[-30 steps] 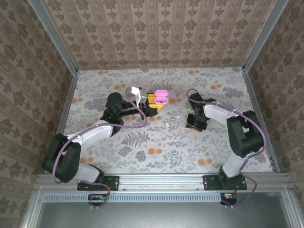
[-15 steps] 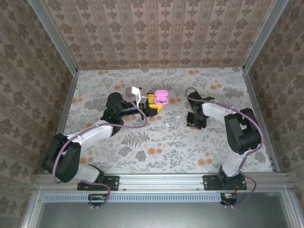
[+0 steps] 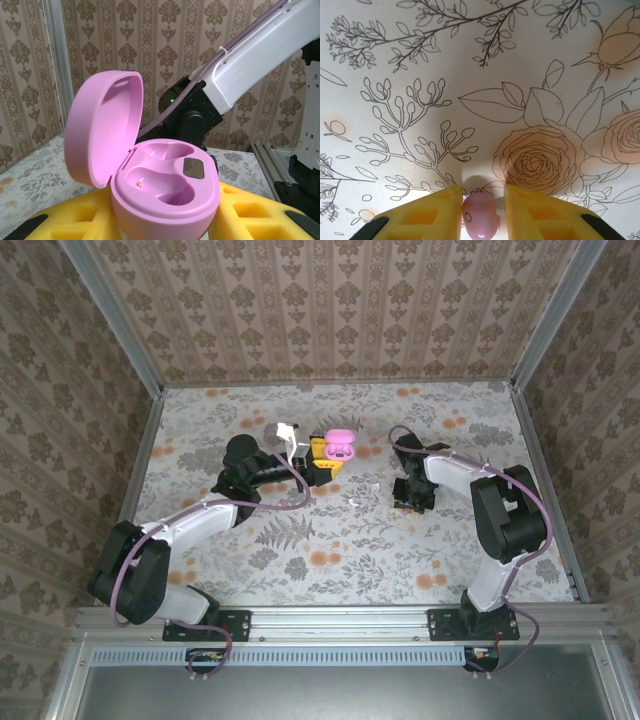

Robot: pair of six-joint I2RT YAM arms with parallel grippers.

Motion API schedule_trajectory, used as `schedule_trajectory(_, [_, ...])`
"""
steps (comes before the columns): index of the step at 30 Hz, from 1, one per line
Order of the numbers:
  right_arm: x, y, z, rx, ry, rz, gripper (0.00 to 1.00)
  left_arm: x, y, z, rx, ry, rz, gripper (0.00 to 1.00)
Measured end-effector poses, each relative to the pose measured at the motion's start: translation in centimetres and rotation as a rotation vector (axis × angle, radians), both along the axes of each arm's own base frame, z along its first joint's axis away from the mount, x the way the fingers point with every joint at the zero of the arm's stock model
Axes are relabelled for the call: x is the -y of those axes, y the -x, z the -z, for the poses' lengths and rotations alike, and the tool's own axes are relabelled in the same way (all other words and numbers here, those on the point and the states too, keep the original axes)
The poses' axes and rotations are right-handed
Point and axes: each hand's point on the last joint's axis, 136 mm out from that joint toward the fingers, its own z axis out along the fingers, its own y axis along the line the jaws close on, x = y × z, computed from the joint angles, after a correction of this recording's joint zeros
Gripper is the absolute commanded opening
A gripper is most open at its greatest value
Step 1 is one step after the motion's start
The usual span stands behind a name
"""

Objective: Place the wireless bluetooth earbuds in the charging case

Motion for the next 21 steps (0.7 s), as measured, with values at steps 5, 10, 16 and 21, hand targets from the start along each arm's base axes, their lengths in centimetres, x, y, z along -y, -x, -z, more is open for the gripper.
schedule_trajectory(5, [0.0,0.18,-0.06,-0.007,0.004,-0.023,0.28,0.0,0.0,0.0,0.0,0.0,0.0,0.42])
schedule_trajectory(10, [0.04,0.54,-0.06,-0.021,0.009,-0.037,0.26,0.0,0.0,0.0,0.0,0.0,0.0,0.43])
schedule_trajectory(16, [0.04,0.56,-0.07,-0.022,0.01,-0.05,0.26,0.0,-0.01,0.0,0.0,0.0,0.0,0.42])
schedule_trajectory(21, [0.15,0.87,-0.04,-0.035,0.014,-0.056,0.27,0.0,-0.01,0.0,0.0,0.0,0.0,0.42])
